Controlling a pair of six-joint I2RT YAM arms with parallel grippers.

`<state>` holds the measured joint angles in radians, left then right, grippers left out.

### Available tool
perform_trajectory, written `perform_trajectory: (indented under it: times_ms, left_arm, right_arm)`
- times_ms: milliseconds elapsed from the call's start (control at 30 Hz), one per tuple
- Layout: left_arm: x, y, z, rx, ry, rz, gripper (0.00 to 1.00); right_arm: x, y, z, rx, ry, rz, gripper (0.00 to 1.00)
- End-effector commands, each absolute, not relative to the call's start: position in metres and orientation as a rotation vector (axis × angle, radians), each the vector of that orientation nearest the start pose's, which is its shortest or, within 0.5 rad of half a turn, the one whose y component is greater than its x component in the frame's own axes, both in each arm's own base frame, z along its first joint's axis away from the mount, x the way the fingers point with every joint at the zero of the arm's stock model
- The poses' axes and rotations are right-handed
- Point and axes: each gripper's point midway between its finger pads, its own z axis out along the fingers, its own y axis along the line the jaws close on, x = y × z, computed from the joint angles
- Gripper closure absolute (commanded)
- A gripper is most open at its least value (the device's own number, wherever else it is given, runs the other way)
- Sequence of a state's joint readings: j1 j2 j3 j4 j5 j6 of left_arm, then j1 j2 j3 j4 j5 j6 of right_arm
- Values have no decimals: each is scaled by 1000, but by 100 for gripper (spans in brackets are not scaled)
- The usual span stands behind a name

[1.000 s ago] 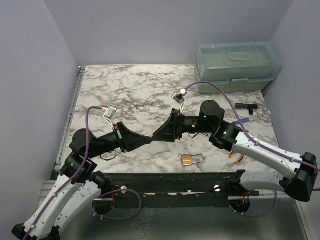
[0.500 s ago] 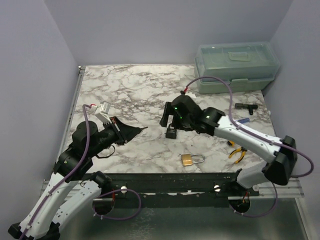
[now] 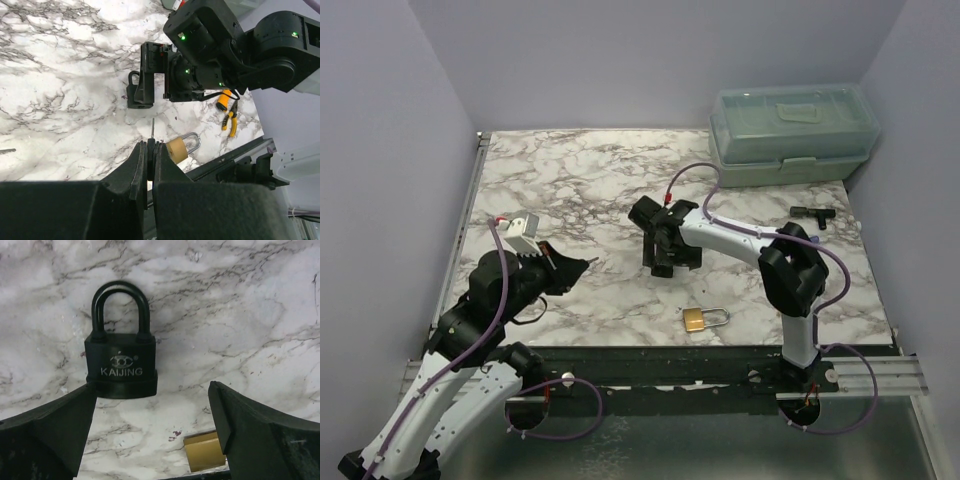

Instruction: Unlock with the key

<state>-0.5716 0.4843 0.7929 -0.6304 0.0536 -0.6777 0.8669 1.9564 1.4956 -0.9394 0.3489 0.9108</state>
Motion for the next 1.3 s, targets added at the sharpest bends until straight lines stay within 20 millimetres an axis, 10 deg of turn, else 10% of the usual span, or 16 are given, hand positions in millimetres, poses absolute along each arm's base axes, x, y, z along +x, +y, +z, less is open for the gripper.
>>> perform_trajectory:
  times_ms: [0, 467, 900, 1100, 1267]
  left_arm:
    - [174, -144, 263, -33, 1947, -821, 100]
    - [173, -148, 263, -5, 1946, -841, 100]
    - [174, -148, 263, 2, 1944, -845, 100]
    - [177, -139, 266, -39, 1908, -808, 100]
    - [170, -151, 270, 32, 1893, -886, 100]
  right_arm:
    - [281, 271, 42, 84, 2787, -140, 1]
    - [297, 293, 30, 26, 2790, -85, 8]
    - [287, 280, 11, 102, 2835, -137, 59]
    - [291, 289, 48, 208, 2771, -4, 99]
    - [298, 295, 132, 396, 2593, 319, 100]
